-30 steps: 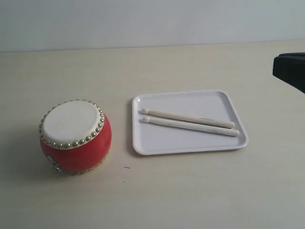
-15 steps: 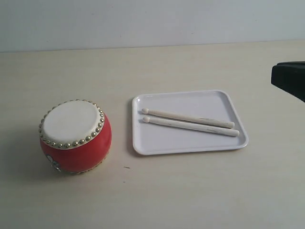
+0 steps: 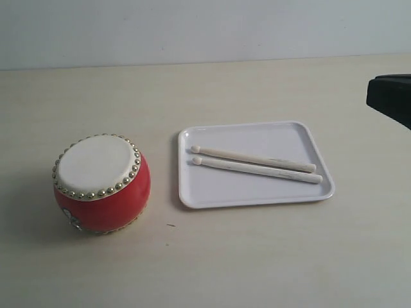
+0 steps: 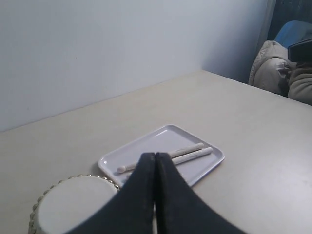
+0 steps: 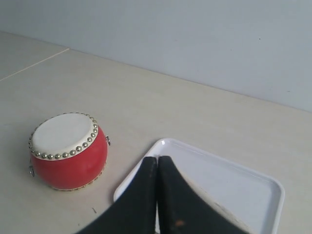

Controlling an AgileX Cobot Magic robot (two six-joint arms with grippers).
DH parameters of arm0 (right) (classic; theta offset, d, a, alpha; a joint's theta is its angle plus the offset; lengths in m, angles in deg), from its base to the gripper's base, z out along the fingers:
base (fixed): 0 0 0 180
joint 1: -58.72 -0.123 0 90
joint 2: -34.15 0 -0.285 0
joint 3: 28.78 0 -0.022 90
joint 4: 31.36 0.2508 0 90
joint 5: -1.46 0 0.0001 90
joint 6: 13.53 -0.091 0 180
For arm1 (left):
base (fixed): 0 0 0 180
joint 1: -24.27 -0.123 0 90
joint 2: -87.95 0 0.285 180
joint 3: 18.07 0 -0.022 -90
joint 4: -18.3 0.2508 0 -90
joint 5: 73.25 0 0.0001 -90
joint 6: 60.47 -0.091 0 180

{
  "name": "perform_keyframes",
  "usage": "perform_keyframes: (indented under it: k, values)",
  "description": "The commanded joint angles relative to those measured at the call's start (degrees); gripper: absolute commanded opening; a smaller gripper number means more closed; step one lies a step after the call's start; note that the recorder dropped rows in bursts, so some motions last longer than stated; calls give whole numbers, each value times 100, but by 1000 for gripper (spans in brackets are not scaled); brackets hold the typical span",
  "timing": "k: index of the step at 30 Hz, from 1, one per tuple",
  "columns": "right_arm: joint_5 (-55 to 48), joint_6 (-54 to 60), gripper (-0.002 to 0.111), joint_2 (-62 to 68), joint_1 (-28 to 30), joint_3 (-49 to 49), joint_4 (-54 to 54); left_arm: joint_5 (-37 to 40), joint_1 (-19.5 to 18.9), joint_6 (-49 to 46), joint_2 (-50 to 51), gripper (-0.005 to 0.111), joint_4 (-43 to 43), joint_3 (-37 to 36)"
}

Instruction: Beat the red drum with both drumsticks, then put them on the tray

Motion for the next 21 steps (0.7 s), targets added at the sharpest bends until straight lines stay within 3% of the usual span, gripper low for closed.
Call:
perform_keyframes:
  k: [1,4,9,15,21]
  values:
    - [94,-11,0,-21,-10,14,22,-60,28,1,2,0,60,-34]
    - [94,-11,0,-21,-10,14,40,-19,-250,1,-234,0,137,-34]
    - [94,-11,0,-21,-10,14,40,-41,-1609,1,-1333,0,365,-252]
    - [123,-11,0,-21,-10,14,38,-144,-2110,-180,-1333,0,365,-689]
    - [123,-11,0,-21,-10,14,38,-431,-2110,-332,-1333,0,342,-1171]
